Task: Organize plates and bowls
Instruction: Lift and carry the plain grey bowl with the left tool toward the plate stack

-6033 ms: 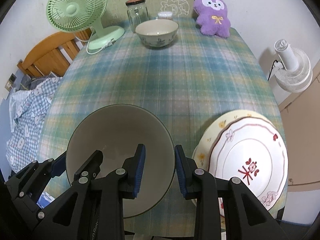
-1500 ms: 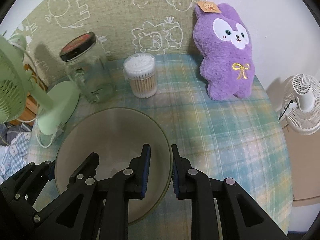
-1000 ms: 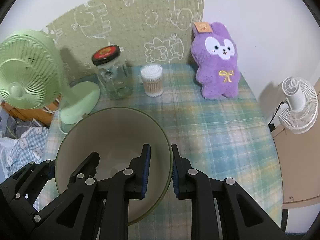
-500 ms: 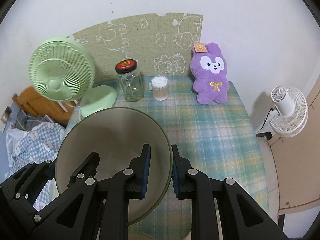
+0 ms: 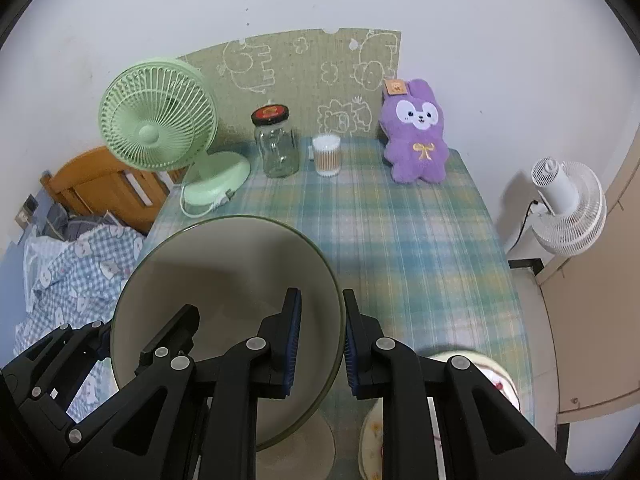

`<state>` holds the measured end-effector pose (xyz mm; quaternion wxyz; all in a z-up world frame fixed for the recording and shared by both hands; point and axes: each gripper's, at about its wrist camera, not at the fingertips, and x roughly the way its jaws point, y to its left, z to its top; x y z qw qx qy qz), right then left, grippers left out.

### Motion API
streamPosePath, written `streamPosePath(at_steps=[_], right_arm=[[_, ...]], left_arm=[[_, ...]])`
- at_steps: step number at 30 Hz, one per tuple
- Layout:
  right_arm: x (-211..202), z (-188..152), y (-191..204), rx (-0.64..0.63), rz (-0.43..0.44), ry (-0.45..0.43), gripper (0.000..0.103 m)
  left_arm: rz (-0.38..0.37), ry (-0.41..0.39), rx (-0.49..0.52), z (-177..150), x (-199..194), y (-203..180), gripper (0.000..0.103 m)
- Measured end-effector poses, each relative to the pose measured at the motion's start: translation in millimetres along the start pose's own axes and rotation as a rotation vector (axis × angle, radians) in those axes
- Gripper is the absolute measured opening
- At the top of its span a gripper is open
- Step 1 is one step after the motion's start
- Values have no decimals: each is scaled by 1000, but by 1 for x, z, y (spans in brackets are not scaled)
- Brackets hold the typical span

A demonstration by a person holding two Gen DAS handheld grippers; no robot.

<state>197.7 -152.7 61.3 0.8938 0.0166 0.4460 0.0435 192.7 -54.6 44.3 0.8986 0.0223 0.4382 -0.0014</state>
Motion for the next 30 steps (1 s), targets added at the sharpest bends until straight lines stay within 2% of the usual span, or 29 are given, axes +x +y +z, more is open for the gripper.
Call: streamPosePath(at_steps=[9,19,30], right_arm=[[-3,-43,-2,-1,13,24,23],[17,-82,-3,-10,25,81,23],[37,-107,-1,-7,30,147,23]], left_arm=[[9,34,-16,-43,-1,-4,28],[16,95,-35,-80,18,-3,28],[18,160,-42,-101,34,2,28]])
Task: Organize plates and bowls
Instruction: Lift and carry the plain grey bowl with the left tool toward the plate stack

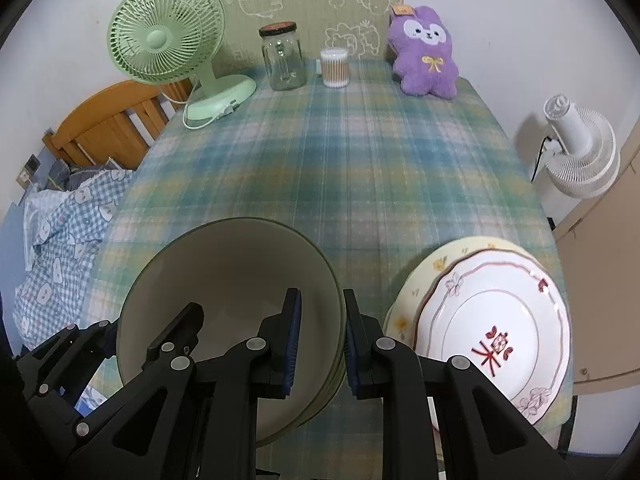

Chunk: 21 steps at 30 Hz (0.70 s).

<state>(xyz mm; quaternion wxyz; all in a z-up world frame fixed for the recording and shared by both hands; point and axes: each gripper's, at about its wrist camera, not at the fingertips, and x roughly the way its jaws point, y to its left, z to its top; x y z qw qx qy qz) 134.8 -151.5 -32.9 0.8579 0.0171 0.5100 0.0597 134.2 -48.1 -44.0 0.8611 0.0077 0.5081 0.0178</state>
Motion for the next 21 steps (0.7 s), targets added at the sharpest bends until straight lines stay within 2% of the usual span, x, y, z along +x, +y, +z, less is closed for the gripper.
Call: streamPosePath(at_steps=[10,21], right_arm=[[14,-7,1,2,-12,28,23],[16,-7,7,-29,-79,27,23]], left_arm=[[-18,42,0,-5,14,2,28],[-45,49,1,-8,19,4,28]])
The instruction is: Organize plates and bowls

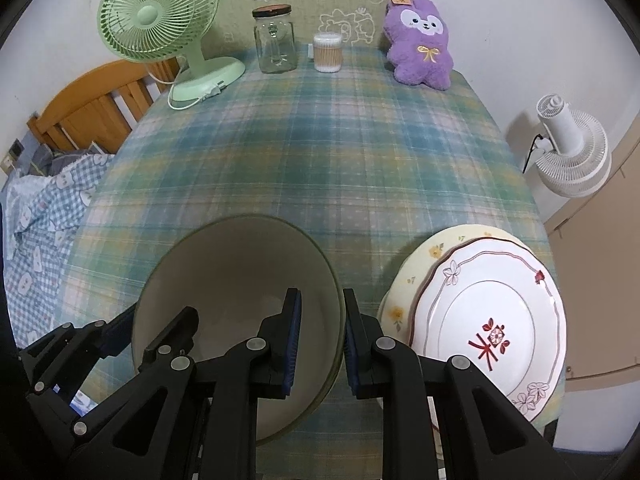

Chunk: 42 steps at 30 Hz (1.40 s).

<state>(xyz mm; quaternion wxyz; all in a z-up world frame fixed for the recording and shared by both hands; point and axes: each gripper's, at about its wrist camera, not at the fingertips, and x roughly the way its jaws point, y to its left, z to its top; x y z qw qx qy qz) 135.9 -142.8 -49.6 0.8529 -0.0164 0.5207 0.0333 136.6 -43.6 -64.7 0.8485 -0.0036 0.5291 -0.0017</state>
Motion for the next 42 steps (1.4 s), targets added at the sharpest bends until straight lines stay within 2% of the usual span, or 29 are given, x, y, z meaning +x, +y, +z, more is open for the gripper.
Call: streamPosePath(at_steps=[7,11,13,15,16,18,27,29,33,35,37,42], right_arm=[[1,0,1,1,-11,12,24],[1,0,-1,-7,14,30,31],[-2,-1,-3,-4,32,23,45],[-6,-2,-5,-4,27,7,58],[-10,-3,-6,-8,27,-4,65],[-14,-3,-6,-18,32,-18,69],[-19,-1,-15,-23,54,-18,70],[-17,1,-16,-20,51,-12,70],[-11,4,-16,1,54,-2,70],[-7,6,-15,10,58,6,70],[1,7,-14,20,55,28,70],[19,9,-14,49,46,72,70]], left_arm=[[-1,-2,1,-2,-1,1,28],[1,-18,6,-3,-5,-2,36],[4,-32,12,-3,-8,-5,42],[22,-34,11,-3,-10,-7,61],[18,-33,9,-3,-12,-7,65],[19,-41,2,-2,-17,-7,67],[-3,-55,8,-2,-22,-10,87],[12,-41,5,0,-20,-9,87],[-31,-28,7,4,-15,-6,87],[-26,-24,27,6,-10,-6,87],[-4,-18,50,7,-4,-6,87],[-27,4,50,11,11,0,87]])
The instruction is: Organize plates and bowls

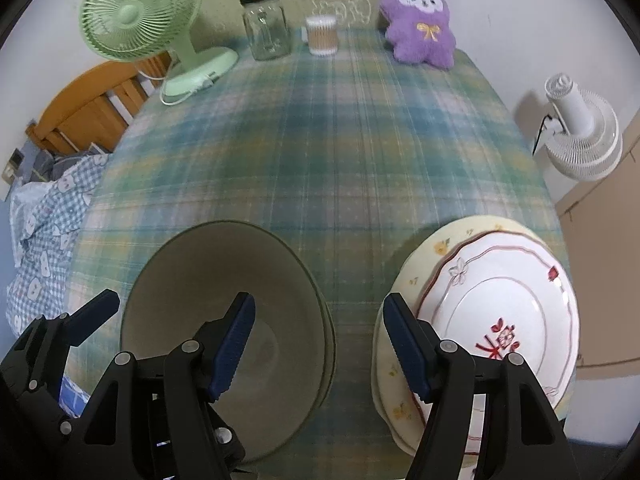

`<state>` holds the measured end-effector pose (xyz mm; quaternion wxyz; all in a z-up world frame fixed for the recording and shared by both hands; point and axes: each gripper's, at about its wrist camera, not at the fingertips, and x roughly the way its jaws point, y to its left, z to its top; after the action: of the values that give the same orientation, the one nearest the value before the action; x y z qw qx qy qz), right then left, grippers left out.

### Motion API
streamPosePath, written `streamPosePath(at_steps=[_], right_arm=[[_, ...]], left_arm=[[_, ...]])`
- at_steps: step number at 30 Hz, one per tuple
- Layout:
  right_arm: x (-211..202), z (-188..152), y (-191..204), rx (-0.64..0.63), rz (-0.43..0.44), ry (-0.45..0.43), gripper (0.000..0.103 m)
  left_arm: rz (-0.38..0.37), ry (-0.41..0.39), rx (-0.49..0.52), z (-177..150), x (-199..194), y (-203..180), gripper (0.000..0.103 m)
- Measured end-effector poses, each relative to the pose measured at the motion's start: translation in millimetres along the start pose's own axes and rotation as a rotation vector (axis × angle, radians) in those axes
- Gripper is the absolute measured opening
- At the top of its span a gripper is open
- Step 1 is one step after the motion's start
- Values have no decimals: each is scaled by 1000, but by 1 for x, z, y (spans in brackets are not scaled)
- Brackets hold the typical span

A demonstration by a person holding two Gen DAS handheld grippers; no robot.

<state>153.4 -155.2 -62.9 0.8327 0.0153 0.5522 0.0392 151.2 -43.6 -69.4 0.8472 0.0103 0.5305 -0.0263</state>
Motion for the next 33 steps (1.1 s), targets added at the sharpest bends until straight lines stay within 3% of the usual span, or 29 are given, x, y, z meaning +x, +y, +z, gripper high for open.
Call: streamPosePath(at_steps=[11,18,22,33], right_arm=[[28,0,3,60,-15,66,69],[33,-6,-4,144,38,77,61],[32,-6,-1,157,62,80,49],[27,-6,6,165,8,93,48]], left_arm=[[-40,55,27,-2,24,1,76],[-103,59,46,-2,25,-1,66],[-140,61,85,1,24,-6,56],[-185,97,115,3,23,-2,55]])
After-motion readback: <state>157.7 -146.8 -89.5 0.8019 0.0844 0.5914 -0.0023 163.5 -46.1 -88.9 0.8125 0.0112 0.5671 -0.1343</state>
